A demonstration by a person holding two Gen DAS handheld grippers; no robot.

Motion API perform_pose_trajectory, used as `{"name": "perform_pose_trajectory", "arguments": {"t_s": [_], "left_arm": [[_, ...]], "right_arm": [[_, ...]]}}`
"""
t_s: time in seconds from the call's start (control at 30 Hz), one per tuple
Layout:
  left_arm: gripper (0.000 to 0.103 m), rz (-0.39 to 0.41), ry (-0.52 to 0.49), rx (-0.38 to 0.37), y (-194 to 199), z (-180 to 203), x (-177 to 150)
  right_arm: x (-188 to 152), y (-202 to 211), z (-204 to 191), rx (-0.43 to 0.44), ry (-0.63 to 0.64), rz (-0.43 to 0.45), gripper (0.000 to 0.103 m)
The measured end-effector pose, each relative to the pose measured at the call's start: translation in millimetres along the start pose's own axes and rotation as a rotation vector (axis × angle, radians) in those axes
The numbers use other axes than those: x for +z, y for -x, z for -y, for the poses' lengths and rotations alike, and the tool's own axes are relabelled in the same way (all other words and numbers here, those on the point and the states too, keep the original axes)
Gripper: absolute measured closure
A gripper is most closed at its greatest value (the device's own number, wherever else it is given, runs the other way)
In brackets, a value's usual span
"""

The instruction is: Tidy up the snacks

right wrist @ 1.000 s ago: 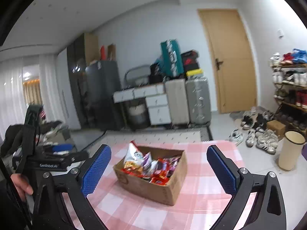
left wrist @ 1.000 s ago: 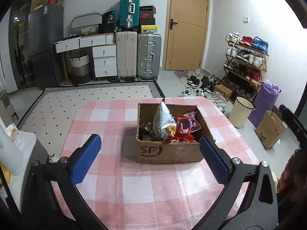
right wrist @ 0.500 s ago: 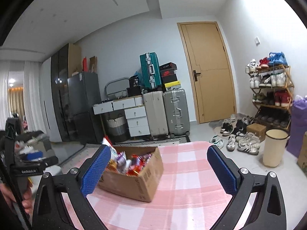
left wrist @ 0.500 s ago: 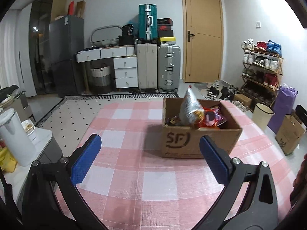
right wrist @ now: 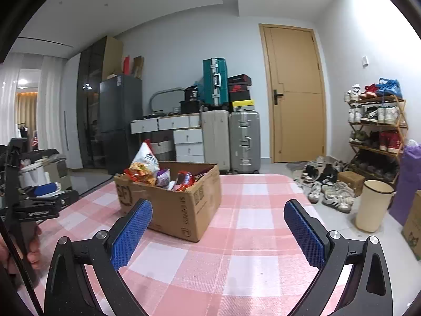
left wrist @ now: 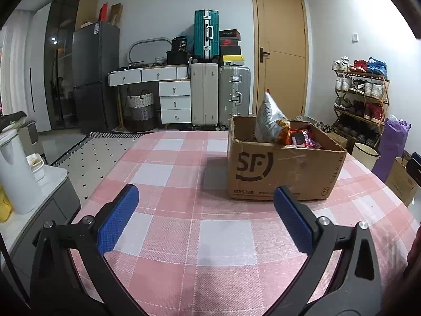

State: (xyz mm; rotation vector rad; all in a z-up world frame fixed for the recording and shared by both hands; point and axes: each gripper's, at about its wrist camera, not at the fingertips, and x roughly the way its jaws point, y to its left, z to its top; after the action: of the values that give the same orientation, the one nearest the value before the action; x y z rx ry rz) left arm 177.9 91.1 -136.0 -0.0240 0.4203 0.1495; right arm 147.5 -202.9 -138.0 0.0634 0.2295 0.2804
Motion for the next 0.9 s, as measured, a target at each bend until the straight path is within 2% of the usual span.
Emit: {"name": "perform_pose_trajectory", "arguments": {"t_s": [0.1,0.33,0.43,0.53,0.9], "left_arm": [[0.001,0.025,-0.009,0.045,0.1,-1.1,-4.6],[0.001,0.061,-0.003,0.033,0.3,-3.1,-6.0],[0.001,0.052,-0.002,0.029,-2.5,-2.9,-5.6],[0.001,0.056,-0.002,0.025,-2.2,-2.6,-5.2],[0.001,0.081,-0.003,0.026,-2.8,-2.1,-7.7]], "right_arm": [[2.4,-3.8,-1.8,-0.001,-0.001,-0.004,0.001],[-1.2,-14.6,-4.8,-0.027,-0.004,-0.041,0.001],[-3.1,-20.8,-7.3,-0.057,0.01,-0.061,0.001],[-6.5,-16.5,-10.1,-0.045,0.026,-0.037,0.001],[-10.7,-20.8,-10.1,-0.041,0.03,-0.057,0.001]]}}
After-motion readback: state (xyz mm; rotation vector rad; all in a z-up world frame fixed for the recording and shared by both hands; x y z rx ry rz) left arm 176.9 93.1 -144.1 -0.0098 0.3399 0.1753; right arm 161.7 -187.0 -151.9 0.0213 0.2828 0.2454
